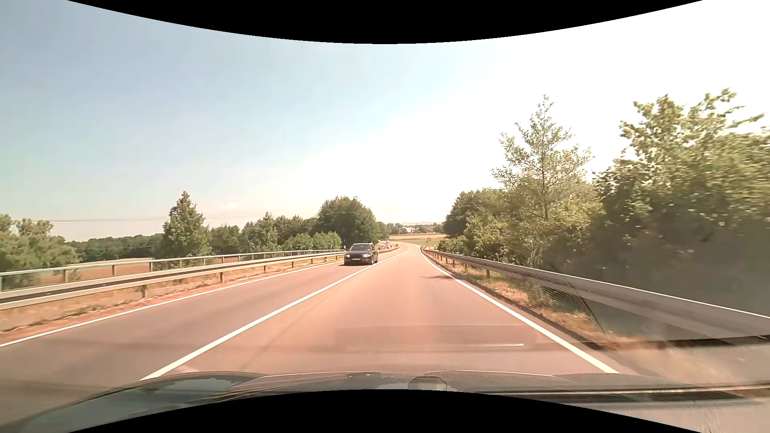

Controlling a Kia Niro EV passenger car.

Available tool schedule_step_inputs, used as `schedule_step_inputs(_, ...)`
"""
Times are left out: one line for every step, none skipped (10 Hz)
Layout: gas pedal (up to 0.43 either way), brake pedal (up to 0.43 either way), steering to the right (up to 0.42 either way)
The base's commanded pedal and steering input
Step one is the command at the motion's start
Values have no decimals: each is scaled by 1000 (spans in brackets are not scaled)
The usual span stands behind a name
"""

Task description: Follow the waypoints while adhering to traffic rules and regulations

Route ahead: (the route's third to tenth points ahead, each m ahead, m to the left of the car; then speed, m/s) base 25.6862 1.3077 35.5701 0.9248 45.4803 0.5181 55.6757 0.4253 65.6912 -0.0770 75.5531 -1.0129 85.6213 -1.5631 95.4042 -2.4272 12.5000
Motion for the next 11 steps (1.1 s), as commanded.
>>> schedule_step_inputs(220, 0, 10)
schedule_step_inputs(220, 0, 10)
schedule_step_inputs(220, 0, 10)
schedule_step_inputs(220, 0, 9)
schedule_step_inputs(220, 0, 10)
schedule_step_inputs(220, 0, 9)
schedule_step_inputs(220, 0, 9)
schedule_step_inputs(220, 0, 8)
schedule_step_inputs(220, 0, 7)
schedule_step_inputs(220, 0, 7)
schedule_step_inputs(220, 0, 6)
